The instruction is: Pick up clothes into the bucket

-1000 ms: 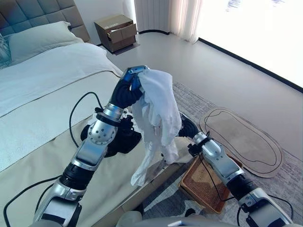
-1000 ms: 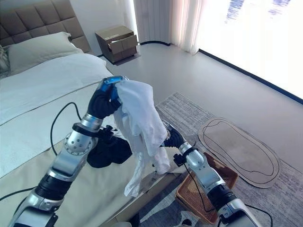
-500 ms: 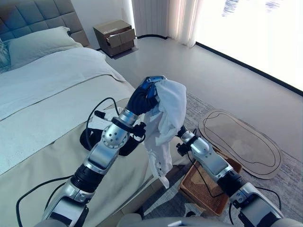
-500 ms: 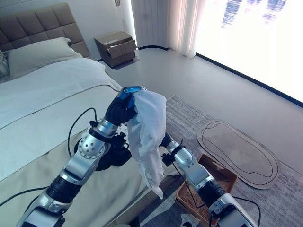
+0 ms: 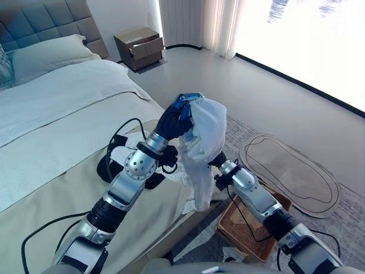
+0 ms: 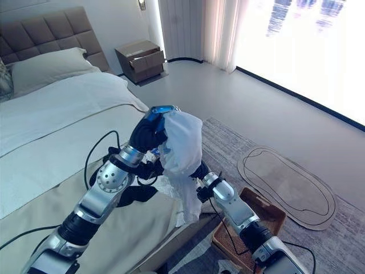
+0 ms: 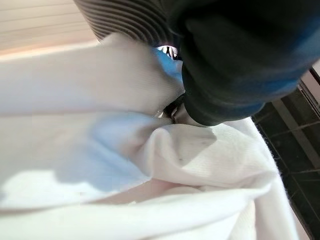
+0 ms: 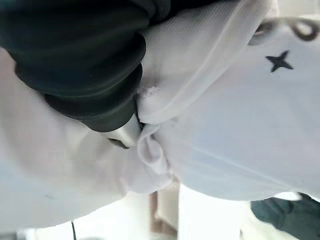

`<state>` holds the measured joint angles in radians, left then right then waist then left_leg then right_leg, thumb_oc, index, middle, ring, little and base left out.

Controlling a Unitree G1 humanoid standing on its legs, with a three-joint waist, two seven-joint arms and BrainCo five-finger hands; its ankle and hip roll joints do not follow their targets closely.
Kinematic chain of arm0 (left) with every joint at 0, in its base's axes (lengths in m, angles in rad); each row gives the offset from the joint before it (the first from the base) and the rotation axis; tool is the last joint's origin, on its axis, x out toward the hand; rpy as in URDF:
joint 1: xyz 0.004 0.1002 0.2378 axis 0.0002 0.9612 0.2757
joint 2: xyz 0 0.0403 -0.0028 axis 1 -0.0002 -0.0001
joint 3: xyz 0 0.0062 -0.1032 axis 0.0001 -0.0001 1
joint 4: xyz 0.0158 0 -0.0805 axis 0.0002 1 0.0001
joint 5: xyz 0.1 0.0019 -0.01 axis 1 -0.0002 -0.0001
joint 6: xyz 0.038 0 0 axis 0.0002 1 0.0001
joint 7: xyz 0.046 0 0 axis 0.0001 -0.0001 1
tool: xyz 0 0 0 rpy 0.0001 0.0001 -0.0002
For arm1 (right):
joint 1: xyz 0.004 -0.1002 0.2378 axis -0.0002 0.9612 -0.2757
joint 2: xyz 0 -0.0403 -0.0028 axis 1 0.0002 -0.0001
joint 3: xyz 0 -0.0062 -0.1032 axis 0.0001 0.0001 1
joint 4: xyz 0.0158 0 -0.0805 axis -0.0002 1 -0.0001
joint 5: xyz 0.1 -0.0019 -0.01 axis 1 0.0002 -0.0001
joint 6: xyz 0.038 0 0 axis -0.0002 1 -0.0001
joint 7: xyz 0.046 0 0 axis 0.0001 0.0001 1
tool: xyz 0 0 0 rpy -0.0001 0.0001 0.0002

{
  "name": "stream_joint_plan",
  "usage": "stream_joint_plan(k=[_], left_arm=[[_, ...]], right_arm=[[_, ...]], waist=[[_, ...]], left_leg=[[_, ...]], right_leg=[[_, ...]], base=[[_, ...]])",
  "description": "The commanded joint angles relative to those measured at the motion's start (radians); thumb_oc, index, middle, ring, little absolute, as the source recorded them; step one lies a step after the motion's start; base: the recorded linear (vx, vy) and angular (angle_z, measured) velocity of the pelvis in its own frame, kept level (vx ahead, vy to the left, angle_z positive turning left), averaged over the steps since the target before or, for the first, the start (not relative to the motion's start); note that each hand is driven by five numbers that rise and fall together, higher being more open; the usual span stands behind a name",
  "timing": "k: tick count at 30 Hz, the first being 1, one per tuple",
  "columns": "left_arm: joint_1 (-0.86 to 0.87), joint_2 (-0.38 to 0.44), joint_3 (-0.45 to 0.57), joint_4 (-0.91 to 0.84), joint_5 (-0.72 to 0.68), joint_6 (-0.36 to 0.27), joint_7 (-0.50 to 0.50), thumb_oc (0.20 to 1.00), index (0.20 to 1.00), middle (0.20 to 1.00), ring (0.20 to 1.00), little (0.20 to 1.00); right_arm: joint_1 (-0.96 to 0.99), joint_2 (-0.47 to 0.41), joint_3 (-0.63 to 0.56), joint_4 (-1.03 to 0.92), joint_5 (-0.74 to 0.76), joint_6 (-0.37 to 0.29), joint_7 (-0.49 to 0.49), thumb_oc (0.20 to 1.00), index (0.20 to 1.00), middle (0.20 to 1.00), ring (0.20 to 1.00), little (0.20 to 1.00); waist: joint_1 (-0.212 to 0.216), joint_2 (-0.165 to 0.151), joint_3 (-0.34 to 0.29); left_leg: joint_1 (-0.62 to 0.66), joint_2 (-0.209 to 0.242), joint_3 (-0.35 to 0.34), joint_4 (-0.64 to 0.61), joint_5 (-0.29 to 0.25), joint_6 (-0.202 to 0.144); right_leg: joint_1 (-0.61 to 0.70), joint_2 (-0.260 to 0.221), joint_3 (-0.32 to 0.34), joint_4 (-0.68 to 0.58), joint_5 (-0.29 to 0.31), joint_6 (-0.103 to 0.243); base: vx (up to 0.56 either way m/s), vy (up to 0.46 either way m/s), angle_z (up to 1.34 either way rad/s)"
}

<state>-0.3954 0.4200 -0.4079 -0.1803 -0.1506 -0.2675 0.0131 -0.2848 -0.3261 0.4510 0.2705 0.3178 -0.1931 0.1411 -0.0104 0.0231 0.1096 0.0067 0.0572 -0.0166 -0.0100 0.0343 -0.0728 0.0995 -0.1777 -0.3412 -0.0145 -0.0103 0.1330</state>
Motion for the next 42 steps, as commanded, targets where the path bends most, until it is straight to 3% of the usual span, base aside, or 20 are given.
stream_joint_plan(k=[1,4,5,6,14,21,26,33,42], left_arm=[[-0.073,0.003,0.059,0.0,-0.043,-0.051,0.02,0.2,0.2,0.2,0.2,0.2],[-0.035,0.007,0.106,0.018,-0.037,-0.046,0.045,0.213,0.213,0.213,0.213,0.213],[-0.034,0.007,0.106,0.017,-0.037,-0.046,0.045,0.369,0.369,0.369,0.369,0.369],[-0.01,0.008,0.128,0.015,-0.041,-0.043,0.052,1.0,1.0,1.0,1.0,1.0],[0.119,-0.011,0.195,0.103,-0.049,-0.065,0.095,1.0,1.0,1.0,1.0,1.0],[0.234,-0.004,0.204,0.298,0.012,-0.049,0.074,1.0,1.0,1.0,1.0,1.0],[0.328,-0.017,0.233,0.374,-0.031,-0.054,0.04,1.0,1.0,1.0,1.0,1.0],[0.475,-0.05,0.345,0.37,-0.195,-0.092,-0.009,1.0,1.0,1.0,1.0,1.0],[0.521,-0.082,0.41,0.313,-0.245,-0.11,-0.01,1.0,1.0,1.0,1.0,1.0]], right_arm=[[-0.009,0.027,-0.032,-0.032,0.066,-0.052,-0.02,0.2,0.2,0.2,0.2,0.2],[0.066,0.035,-0.086,-0.111,0.133,-0.05,-0.036,0.2,0.2,0.2,0.2,0.2],[0.068,0.034,-0.086,-0.114,0.134,-0.048,-0.036,0.2,0.2,0.2,0.2,0.2],[0.095,0.031,-0.125,-0.132,0.168,-0.052,-0.047,0.2,0.2,0.2,0.2,0.2],[0.182,0.031,-0.277,-0.122,0.243,-0.128,-0.076,0.2,0.2,0.2,0.2,0.2],[0.223,0.037,-0.442,-0.155,0.306,-0.169,-0.125,0.2,0.2,0.2,0.2,0.2],[0.225,0.034,-0.521,-0.173,0.313,-0.195,-0.16,0.2,0.2,0.2,0.2,0.2],[0.238,-0.001,-0.67,-0.171,0.257,-0.242,-0.238,0.2,0.2,0.2,0.2,0.2],[0.239,-0.038,-0.746,-0.146,0.204,-0.251,-0.296,0.2,0.2,0.2,0.2,0.2]], waist=[[-0.003,-0.052,-0.047],[-0.016,-0.055,-0.046],[-0.016,-0.055,-0.047],[-0.021,-0.055,-0.046],[-0.025,-0.058,-0.042],[-0.035,-0.062,-0.042],[-0.031,-0.065,-0.038],[-0.015,-0.073,-0.032],[-0.017,-0.079,-0.027]], left_leg=[[-0.001,0.036,0.014,-0.01,-0.031,0.009],[0.002,0.036,0.022,-0.009,-0.035,0.011],[0.002,0.036,0.022,-0.009,-0.035,0.011],[0.003,0.036,0.024,-0.01,-0.036,0.011],[-0.001,0.037,0.028,-0.011,-0.035,0.011],[-0.002,0.037,0.035,-0.008,-0.039,0.012],[-0.002,0.037,0.038,-0.007,-0.041,0.013],[-0.012,0.038,0.029,0.002,-0.045,0.014],[-0.016,0.041,0.036,0.006,-0.048,0.014]], right_leg=[[-0.046,-0.078,0.021,0.01,0.077,0.053],[-0.049,-0.077,0.027,0.01,0.079,0.054],[-0.049,-0.077,0.027,0.01,0.079,0.054],[-0.05,-0.076,0.029,0.009,0.079,0.053],[-0.058,-0.076,0.035,0.009,0.082,0.054],[-0.064,-0.074,0.044,0.01,0.081,0.057],[-0.067,-0.073,0.049,0.015,0.08,0.058],[-0.073,-0.069,0.048,0.016,0.077,0.057],[-0.078,-0.064,0.058,0.013,0.076,0.056]], base=[[0.0,0.0,0.0],[0.0,0.0,0.0],[0.0,0.0,0.0],[0.0,0.0,0.0],[0.0,0.0,0.0],[0.01,-0.001,-0.03],[0.0,-0.002,-0.01],[0.01,-0.007,-0.04],[0.0,-0.005,-0.02]])
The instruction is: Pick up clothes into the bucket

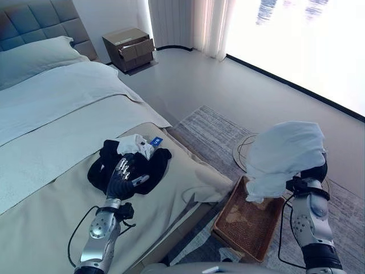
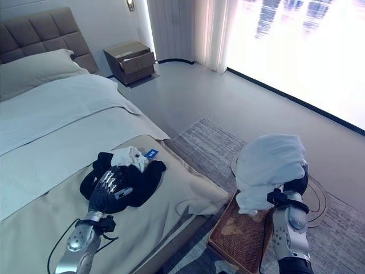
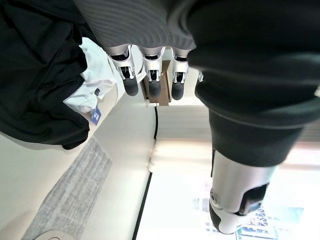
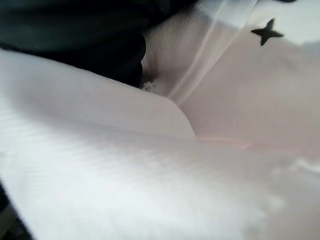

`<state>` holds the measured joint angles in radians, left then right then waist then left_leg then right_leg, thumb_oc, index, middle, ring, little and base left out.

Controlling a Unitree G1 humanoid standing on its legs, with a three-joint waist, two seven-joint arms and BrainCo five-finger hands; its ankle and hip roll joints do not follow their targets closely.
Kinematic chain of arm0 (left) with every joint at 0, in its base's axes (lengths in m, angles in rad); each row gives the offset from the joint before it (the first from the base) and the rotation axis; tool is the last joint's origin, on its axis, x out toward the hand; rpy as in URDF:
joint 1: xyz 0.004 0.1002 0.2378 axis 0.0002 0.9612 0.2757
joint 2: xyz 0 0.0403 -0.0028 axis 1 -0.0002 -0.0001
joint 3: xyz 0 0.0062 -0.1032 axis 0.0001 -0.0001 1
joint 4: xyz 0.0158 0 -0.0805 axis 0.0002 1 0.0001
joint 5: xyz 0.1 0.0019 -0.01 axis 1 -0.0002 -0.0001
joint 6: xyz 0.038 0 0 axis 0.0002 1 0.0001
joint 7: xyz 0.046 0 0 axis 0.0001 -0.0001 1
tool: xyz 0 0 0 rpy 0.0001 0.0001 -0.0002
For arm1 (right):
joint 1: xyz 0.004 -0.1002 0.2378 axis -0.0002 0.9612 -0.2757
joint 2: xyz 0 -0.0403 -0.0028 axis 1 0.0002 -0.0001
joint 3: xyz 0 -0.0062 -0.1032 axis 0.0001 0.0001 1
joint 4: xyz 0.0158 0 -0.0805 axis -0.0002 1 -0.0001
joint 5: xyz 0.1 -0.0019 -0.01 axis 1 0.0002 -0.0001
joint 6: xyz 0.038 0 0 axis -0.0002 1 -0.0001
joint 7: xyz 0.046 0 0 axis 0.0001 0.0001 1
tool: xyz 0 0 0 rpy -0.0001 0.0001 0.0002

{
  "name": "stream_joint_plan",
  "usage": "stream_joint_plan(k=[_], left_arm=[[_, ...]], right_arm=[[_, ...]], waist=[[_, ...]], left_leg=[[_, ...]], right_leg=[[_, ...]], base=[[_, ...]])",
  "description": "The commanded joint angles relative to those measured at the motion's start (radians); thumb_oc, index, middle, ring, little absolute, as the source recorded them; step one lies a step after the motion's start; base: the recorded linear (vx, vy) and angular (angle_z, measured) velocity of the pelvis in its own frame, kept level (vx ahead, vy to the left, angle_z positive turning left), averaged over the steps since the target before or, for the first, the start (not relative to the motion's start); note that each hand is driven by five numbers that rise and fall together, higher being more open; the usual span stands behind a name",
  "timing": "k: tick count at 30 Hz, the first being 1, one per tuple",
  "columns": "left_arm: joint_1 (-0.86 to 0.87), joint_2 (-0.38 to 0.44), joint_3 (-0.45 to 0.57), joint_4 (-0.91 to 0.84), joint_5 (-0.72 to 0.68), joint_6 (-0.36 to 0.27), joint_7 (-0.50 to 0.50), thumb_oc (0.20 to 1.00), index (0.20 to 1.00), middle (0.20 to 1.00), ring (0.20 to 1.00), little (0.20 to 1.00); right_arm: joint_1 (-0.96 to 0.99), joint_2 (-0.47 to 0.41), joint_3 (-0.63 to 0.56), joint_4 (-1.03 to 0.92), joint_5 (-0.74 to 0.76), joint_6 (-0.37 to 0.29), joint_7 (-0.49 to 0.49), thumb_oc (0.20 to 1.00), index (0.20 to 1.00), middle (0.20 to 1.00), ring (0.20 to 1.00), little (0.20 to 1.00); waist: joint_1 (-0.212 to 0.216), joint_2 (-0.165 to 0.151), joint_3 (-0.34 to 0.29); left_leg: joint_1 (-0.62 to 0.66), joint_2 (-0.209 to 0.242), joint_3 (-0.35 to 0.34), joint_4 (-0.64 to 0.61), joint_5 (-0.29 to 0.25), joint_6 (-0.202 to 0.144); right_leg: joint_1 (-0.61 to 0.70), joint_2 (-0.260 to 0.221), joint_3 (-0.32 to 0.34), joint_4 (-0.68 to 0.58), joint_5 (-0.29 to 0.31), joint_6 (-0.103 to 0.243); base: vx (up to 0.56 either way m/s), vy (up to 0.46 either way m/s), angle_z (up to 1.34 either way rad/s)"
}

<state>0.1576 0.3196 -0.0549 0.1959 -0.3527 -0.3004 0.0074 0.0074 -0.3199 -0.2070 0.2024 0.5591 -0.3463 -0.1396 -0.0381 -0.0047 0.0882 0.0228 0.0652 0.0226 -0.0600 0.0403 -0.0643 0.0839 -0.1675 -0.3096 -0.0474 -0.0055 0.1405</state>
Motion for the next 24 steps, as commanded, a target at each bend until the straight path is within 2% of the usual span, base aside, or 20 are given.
stream_joint_plan(k=[1,6,18,22,24], left_arm=[[-0.033,0.018,0.06,-0.063,-0.043,-0.08,-0.001,1.0,1.0,1.0,1.0,1.0],[-0.042,0.023,0.075,-0.076,-0.028,-0.089,0.021,1.0,1.0,1.0,1.0,1.0],[-0.043,0.007,0.12,-0.098,-0.029,-0.11,0.052,1.0,1.0,1.0,1.0,1.0],[-0.046,0.009,0.116,-0.107,-0.042,-0.12,0.059,1.0,1.0,1.0,1.0,1.0],[-0.058,0.018,0.093,-0.104,-0.031,-0.125,0.076,1.0,1.0,1.0,1.0,1.0]], right_arm=[[-0.059,-0.047,-0.102,-0.063,-0.035,-0.103,-0.027,0.2,0.2,0.2,0.2,0.2],[-0.075,-0.06,-0.135,-0.07,-0.025,-0.12,-0.05,0.2,0.2,0.2,0.2,0.2],[-0.028,-0.047,-0.09,0.077,-0.089,-0.077,-0.067,0.2,0.2,0.2,0.2,0.2],[-0.054,-0.044,-0.053,0.158,-0.105,-0.064,-0.084,0.2,0.2,0.2,0.2,0.2],[-0.107,-0.049,0.004,0.221,-0.136,-0.043,-0.101,0.2,0.2,0.2,0.2,0.2]], waist=[[0.009,-0.052,-0.006],[-0.005,-0.055,-0.005],[-0.02,-0.057,0.011],[-0.016,-0.054,0.045],[-0.008,-0.047,0.087]], left_leg=[[-0.032,0.034,-0.003,0.056,-0.054,0.006],[-0.031,0.037,0.005,0.054,-0.055,0.005],[-0.042,0.04,0.014,0.079,-0.066,0.006],[-0.077,0.032,0.016,0.155,-0.097,0.013],[-0.115,0.026,0.025,0.221,-0.121,0.019]], right_leg=[[-0.063,-0.073,0.027,0.046,0.071,0.048],[-0.068,-0.071,0.035,0.043,0.072,0.047],[-0.087,-0.07,0.055,0.059,0.067,0.043],[-0.107,-0.083,0.067,0.09,0.06,0.042],[-0.133,-0.095,0.081,0.123,0.055,0.043]], base=[[0.0,0.0,0.0],[-0.01,-0.002,-0.01],[-0.01,-0.013,-0.04],[-0.06,-0.006,-0.09],[-0.12,0.019,-0.11]])
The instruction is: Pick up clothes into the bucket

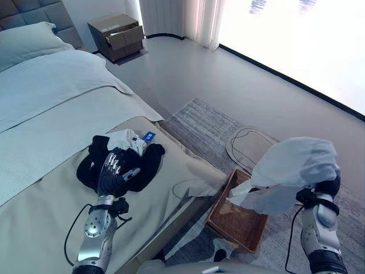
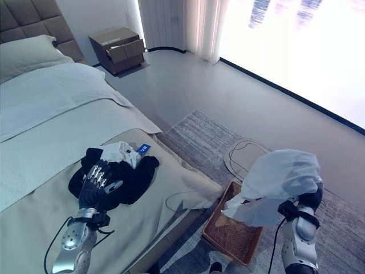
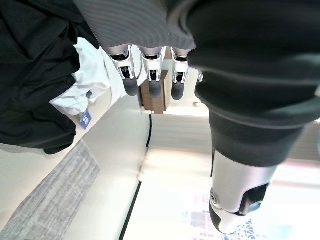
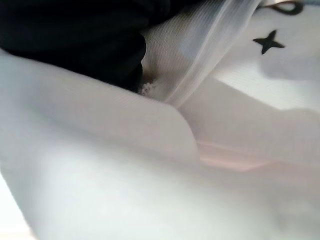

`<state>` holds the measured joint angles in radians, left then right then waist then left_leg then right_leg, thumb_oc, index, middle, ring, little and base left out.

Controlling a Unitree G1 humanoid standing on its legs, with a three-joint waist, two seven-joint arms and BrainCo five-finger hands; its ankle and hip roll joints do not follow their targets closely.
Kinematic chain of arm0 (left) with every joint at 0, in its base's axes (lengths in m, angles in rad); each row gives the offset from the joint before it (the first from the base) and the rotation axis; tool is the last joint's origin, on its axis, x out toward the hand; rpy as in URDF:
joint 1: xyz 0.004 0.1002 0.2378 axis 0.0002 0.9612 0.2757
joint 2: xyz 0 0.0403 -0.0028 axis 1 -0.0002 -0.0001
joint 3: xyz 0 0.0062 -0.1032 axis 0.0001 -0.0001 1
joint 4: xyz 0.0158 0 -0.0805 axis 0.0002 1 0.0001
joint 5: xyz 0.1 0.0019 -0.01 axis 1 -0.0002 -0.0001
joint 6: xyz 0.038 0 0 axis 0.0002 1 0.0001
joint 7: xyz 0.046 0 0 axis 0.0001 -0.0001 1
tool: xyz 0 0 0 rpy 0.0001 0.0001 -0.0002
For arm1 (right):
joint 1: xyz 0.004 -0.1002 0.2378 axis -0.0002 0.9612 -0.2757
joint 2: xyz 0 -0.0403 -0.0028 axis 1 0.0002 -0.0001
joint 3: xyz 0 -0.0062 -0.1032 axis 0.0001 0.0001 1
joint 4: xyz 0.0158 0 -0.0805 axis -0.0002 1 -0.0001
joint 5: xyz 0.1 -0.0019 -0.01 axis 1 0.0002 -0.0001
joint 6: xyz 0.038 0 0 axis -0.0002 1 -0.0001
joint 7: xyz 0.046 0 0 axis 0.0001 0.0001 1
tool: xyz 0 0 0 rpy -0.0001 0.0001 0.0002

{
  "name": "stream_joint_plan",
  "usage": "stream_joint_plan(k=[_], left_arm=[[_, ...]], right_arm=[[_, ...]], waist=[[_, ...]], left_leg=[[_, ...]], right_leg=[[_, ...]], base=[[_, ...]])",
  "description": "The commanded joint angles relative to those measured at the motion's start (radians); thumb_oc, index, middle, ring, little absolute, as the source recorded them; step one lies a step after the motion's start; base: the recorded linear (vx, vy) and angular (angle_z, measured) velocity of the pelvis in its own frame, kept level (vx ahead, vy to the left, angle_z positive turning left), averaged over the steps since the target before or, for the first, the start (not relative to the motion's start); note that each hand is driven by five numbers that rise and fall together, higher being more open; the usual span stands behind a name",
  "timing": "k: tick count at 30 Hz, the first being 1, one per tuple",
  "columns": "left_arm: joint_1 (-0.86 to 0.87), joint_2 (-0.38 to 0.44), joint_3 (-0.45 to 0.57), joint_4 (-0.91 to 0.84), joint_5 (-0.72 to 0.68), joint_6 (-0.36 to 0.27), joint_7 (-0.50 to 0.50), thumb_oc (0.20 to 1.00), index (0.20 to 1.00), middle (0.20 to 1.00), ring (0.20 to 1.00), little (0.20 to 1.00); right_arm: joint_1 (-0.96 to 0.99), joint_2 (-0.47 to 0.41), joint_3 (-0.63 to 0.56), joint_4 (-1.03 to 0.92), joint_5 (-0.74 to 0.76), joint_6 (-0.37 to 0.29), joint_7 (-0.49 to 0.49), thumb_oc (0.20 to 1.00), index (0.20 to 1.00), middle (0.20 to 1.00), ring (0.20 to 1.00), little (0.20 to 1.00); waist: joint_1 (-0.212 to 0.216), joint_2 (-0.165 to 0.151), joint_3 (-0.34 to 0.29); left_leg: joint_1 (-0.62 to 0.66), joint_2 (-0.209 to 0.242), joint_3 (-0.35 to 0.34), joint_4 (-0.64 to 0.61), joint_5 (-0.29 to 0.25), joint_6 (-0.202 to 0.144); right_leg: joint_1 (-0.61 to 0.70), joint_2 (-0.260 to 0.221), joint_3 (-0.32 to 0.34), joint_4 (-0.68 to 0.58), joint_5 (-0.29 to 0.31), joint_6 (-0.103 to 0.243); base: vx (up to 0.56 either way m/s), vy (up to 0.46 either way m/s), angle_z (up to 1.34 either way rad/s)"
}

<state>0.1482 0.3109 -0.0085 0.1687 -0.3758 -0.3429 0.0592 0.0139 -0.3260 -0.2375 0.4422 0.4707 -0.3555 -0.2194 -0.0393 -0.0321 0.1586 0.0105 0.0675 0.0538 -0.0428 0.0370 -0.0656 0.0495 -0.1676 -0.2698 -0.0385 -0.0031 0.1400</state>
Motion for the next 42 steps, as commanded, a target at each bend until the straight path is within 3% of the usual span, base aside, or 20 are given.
stream_joint_plan(k=[1,5,11,19,32,33,35,37,42], left_arm=[[-0.053,0.026,0.033,-0.08,-0.015,-0.084,0.025,1.0,1.0,1.0,1.0,1.0],[-0.095,0.042,-0.002,-0.101,-0.019,-0.106,0.05,1.0,1.0,1.0,1.0,1.0],[-0.14,0.061,-0.034,-0.141,-0.018,-0.132,0.117,1.0,1.0,1.0,1.0,1.0],[-0.204,0.074,-0.079,-0.165,-0.012,-0.146,0.193,1.0,1.0,1.0,1.0,1.0],[-0.219,0.097,-0.144,-0.225,-0.024,-0.147,0.231,1.0,1.0,1.0,1.0,1.0],[-0.22,0.099,-0.146,-0.231,-0.025,-0.148,0.234,1.0,1.0,1.0,1.0,1.0],[-0.219,0.099,-0.149,-0.238,-0.025,-0.15,0.238,1.0,1.0,1.0,1.0,1.0],[-0.211,0.095,-0.165,-0.263,-0.059,-0.156,0.23,1.0,1.0,1.0,1.0,1.0],[-0.208,0.076,-0.195,-0.287,-0.139,-0.156,0.189,1.0,1.0,1.0,1.0,1.0]], right_arm=[[-0.133,-0.042,0.051,0.002,-0.059,-0.027,-0.03,0.2,0.2,0.2,0.2,0.2],[-0.236,-0.049,0.103,0.064,-0.086,-0.017,-0.079,0.2,0.2,0.2,0.2,0.2],[-0.354,-0.061,0.151,0.146,-0.079,-0.012,-0.142,0.2,0.2,0.2,0.2,0.2],[-0.503,-0.143,0.197,0.266,-0.081,-0.002,-0.211,0.2,0.2,0.2,0.2,0.2],[-0.723,-0.237,0.218,0.434,0.023,-0.026,-0.268,0.2,0.2,0.2,0.2,0.2],[-0.734,-0.241,0.225,0.443,0.025,-0.026,-0.267,0.2,0.2,0.2,0.2,0.2],[-0.744,-0.248,0.232,0.449,0.023,-0.025,-0.269,0.2,0.2,0.2,0.2,0.2],[-0.782,-0.273,0.269,0.499,-0.002,0.0,-0.266,0.2,0.2,0.2,0.2,0.2],[-0.837,-0.296,0.367,0.602,-0.101,0.064,-0.242,0.2,0.2,0.2,0.2,0.2]], waist=[[-0.006,-0.016,0.035],[-0.003,0.006,0.119],[-0.007,0.034,0.194],[-0.012,0.058,0.254],[-0.004,0.105,0.293],[0.0,0.109,0.29],[-0.002,0.111,0.296],[0.008,0.12,0.3],[0.014,0.128,0.307]], left_leg=[[-0.118,0.022,-0.004,0.224,-0.124,0.022],[-0.214,0.02,0.0,0.321,-0.143,0.024],[-0.343,0.023,0.009,0.423,-0.162,0.03],[-0.575,0.025,0.008,0.579,-0.196,0.033],[-0.837,0.023,-0.011,0.772,-0.246,0.034],[-0.84,0.024,-0.019,0.788,-0.279,0.027],[-0.869,0.023,-0.013,0.795,-0.252,0.034],[-0.895,0.024,-0.022,0.824,-0.288,0.027],[-0.929,0.02,-0.026,0.844,-0.287,0.029]], right_leg=[[-0.114,-0.101,0.045,0.129,0.052,0.043],[-0.219,-0.128,0.069,0.216,0.047,0.042],[-0.375,-0.135,0.102,0.32,0.036,0.031],[-0.612,-0.13,0.146,0.472,-0.005,0.012],[-0.891,-0.118,0.197,0.701,-0.077,-0.019],[-0.901,-0.113,0.207,0.725,-0.109,-0.012],[-0.928,-0.117,0.206,0.726,-0.085,-0.022],[-0.959,-0.114,0.218,0.77,-0.125,-0.017],[-0.998,-0.116,0.223,0.804,-0.133,-0.023]], base=[[-0.15,0.031,-0.22],[-0.18,0.042,-0.14],[-0.12,0.036,-0.07],[-0.12,-0.004,-0.03],[-0.04,-0.025,-0.01],[0.05,-0.035,0.04],[-0.05,-0.008,0.01],[0.01,-0.033,0.01],[0.0,-0.022,0.01]])
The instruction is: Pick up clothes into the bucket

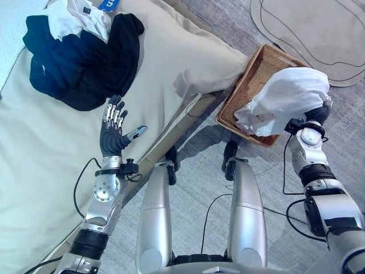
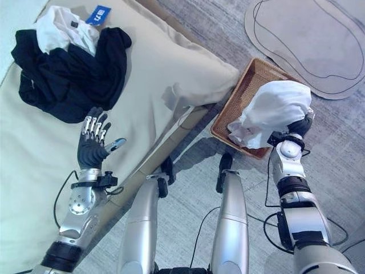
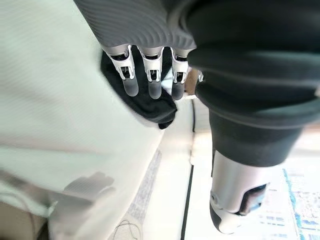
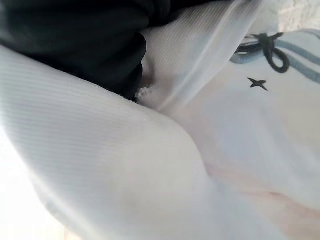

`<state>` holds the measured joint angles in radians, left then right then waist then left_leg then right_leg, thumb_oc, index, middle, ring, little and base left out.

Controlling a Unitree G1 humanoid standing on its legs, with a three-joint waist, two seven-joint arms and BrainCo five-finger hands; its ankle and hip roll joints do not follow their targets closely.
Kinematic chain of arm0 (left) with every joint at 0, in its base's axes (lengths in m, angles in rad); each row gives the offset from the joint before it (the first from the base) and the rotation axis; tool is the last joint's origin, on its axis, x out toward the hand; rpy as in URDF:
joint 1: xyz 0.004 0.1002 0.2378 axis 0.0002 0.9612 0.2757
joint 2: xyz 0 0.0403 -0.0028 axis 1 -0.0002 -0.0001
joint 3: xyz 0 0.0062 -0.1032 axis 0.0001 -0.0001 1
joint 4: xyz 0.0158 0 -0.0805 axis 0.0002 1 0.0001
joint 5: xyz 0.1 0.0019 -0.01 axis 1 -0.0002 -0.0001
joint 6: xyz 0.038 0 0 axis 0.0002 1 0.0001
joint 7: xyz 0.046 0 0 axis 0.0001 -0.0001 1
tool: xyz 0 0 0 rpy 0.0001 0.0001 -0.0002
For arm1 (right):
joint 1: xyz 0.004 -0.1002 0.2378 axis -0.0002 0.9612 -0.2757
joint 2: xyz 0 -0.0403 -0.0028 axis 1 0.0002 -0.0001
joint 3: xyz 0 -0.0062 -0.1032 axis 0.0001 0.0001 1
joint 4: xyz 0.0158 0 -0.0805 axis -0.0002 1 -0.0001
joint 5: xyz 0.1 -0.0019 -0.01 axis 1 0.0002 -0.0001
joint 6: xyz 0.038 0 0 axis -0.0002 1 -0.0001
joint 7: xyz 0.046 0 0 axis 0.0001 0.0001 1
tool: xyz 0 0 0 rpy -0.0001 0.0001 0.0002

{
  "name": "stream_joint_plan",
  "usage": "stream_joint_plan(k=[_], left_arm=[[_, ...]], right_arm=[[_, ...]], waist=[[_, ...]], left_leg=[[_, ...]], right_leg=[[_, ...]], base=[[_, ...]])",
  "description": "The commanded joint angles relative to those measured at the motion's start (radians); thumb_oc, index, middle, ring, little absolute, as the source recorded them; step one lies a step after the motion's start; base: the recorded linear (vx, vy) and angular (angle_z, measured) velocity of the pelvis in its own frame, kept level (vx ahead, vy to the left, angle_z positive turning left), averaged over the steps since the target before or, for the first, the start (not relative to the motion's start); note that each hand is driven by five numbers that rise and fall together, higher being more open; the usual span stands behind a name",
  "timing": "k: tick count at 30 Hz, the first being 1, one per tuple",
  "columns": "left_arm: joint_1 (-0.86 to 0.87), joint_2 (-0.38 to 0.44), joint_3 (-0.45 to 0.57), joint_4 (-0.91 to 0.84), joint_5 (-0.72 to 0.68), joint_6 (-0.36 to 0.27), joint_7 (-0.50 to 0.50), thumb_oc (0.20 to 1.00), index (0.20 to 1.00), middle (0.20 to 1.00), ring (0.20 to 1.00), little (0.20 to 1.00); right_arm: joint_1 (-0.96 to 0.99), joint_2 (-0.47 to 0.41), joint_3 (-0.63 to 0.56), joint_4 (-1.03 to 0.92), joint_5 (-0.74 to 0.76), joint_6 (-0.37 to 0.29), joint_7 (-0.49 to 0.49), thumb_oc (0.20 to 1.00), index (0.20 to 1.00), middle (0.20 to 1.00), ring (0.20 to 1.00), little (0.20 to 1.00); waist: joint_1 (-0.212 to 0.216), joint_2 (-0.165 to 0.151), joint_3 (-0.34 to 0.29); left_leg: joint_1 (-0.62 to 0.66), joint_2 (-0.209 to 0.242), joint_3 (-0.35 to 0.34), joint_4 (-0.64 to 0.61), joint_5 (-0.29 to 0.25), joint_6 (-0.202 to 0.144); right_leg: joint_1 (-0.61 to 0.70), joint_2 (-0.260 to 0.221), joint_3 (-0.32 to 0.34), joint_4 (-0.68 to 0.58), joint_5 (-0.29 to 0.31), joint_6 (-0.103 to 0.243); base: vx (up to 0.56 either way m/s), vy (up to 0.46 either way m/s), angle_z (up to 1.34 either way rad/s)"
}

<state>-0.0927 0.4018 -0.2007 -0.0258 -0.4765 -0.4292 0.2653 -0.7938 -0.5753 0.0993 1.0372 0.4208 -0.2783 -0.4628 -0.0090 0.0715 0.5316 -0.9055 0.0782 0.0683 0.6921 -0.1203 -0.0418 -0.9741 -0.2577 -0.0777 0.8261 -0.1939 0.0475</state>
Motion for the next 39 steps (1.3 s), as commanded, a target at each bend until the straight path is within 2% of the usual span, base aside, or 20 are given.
stream_joint_plan(k=[1,8,18,19,20,21,29,35,39], left_arm=[[0.033,-0.014,-0.005,-0.099,-0.037,-0.069,-0.015,1.0,1.0,1.0,1.0,1.0],[0.023,-0.002,-0.03,-0.12,-0.039,-0.074,-0.008,1.0,1.0,1.0,1.0,1.0],[0.024,0.004,-0.026,-0.132,-0.04,-0.081,-0.005,1.0,1.0,1.0,1.0,1.0],[0.024,0.005,-0.025,-0.133,-0.041,-0.081,-0.003,1.0,1.0,1.0,1.0,1.0],[0.024,0.007,-0.025,-0.134,-0.041,-0.083,-0.001,1.0,1.0,1.0,1.0,1.0],[0.025,0.007,-0.025,-0.134,-0.041,-0.084,0.002,1.0,1.0,1.0,1.0,1.0],[0.009,0.01,-0.017,-0.129,-0.03,-0.081,0.015,1.0,1.0,1.0,1.0,1.0],[-0.005,0.002,-0.016,-0.109,-0.038,-0.084,0.004,1.0,1.0,1.0,1.0,1.0],[-0.023,-0.001,-0.005,-0.093,-0.048,-0.089,-0.001,1.0,1.0,1.0,1.0,1.0]], right_arm=[[-0.034,-0.044,0.035,0.021,-0.054,-0.01,0.004,0.2,0.2,0.2,0.2,0.2],[-0.1,-0.018,0.055,0.143,-0.041,0.001,0.006,0.2,0.2,0.2,0.2,0.2],[-0.12,-0.031,0.057,0.143,-0.035,-0.004,0.0,0.2,0.2,0.2,0.2,0.2],[-0.122,-0.03,0.055,0.149,-0.033,-0.003,-0.002,0.482,0.482,0.482,0.482,0.482],[-0.125,-0.033,0.052,0.159,-0.032,-0.001,-0.008,0.956,0.956,0.956,0.956,0.956],[-0.131,-0.033,0.051,0.169,-0.035,0.002,-0.015,1.0,1.0,1.0,1.0,1.0],[-0.137,-0.021,0.042,0.189,-0.033,0.007,-0.027,1.0,1.0,1.0,1.0,1.0],[-0.125,-0.003,0.046,0.199,-0.026,0.015,-0.002,1.0,1.0,1.0,1.0,1.0],[-0.101,0.012,0.045,0.206,-0.033,0.024,0.008,1.0,1.0,1.0,1.0,1.0]], waist=[[-0.016,0.024,-0.067],[-0.001,0.036,-0.064],[0.002,0.037,-0.07],[0.003,0.036,-0.071],[0.003,0.036,-0.073],[0.004,0.036,-0.075],[0.003,0.028,-0.09],[-0.002,0.015,-0.102],[-0.006,0.003,-0.108]], left_leg=[[-0.021,0.008,-0.041,0.116,-0.13,0.006],[-0.071,-0.007,-0.047,0.138,-0.13,0.01],[-0.099,-0.017,-0.052,0.138,-0.121,0.013],[-0.1,-0.018,-0.054,0.138,-0.121,0.013],[-0.099,-0.019,-0.054,0.135,-0.121,0.014],[-0.097,-0.019,-0.054,0.132,-0.12,0.014],[-0.081,-0.02,-0.054,0.112,-0.118,0.015],[-0.018,-0.012,-0.054,0.047,-0.102,0.012],[0.044,-0.01,-0.049,-0.052,-0.041,0.014]], right_leg=[[0.016,-0.025,0.03,-0.051,0.055,0.068],[-0.034,-0.03,0.035,-0.016,0.046,0.066],[-0.065,-0.037,0.036,-0.001,0.042,0.067],[-0.066,-0.037,0.035,-0.001,0.042,0.067],[-0.065,-0.037,0.035,-0.002,0.042,0.068],[-0.064,-0.039,0.034,-0.004,0.043,0.068],[-0.046,-0.039,0.029,-0.024,0.047,0.07],[0.017,-0.036,0.01,-0.092,0.064,0.075],[0.081,-0.039,-0.011,-0.19,0.124,0.076]], base=[[0.0,-0.032,0.11],[0.0,-0.012,0.04],[0.0,-0.005,0.04],[0.01,-0.004,0.03],[0.01,-0.003,0.05],[0.0,0.0,0.0],[0.0,0.0,0.0],[0.0,0.0,0.0],[-0.06,-0.005,0.02]])
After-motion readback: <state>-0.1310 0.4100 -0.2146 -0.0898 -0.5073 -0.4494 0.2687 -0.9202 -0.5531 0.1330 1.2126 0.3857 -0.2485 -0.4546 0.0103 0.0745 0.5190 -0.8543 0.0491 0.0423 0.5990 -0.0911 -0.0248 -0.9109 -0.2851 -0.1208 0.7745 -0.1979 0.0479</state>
